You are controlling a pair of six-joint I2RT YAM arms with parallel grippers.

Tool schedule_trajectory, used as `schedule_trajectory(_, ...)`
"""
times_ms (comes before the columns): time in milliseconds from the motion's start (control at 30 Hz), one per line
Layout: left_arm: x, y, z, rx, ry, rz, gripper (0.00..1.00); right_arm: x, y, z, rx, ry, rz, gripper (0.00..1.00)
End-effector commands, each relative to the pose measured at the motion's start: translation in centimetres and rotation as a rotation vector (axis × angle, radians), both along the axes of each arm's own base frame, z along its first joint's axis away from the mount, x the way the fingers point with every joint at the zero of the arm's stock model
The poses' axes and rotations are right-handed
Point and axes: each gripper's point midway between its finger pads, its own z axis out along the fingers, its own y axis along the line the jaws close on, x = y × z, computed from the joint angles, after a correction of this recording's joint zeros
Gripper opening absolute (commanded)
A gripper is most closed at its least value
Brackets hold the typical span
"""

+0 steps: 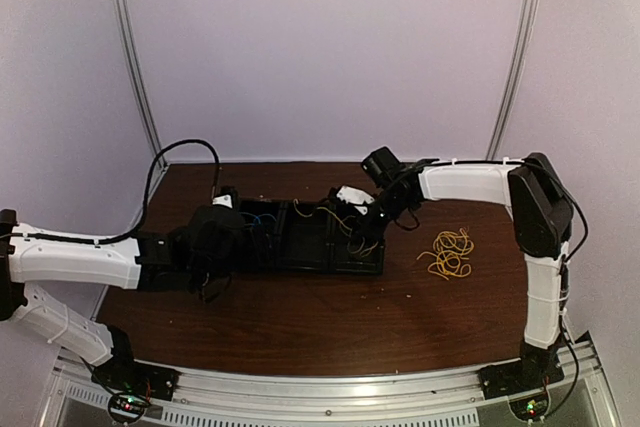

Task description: Untangle the cables

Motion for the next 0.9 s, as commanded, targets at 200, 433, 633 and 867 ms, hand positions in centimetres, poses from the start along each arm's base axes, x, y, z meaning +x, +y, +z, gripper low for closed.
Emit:
schedule_trajectory(200,0.6,-0.1,1.2,-0.083,-0.015,0.007,0.72,0.0,-0.3,-3.5,-0.252,-0.024,-0.042,0.00)
schedule_trajectory(433,0.3,1.2,1.8,-0.103,-0.035,0.027,0.72,-0.3,-0.8,-4.0,-0.286,-0.001,-0.051,0.00)
schedule_trajectory(633,0.4,1.5,1.6,-0.089,-0.037,0.031,0.72,-1.9,-0.6,0.7,-0.221,0.012,-0.020,0.22)
schedule_trajectory(867,0.6,1.3,1.5,-0.080,-0.041,0.026,0.72,-2.7,-1.4,6.6,-0.180,-0.060,-0.018,0.39)
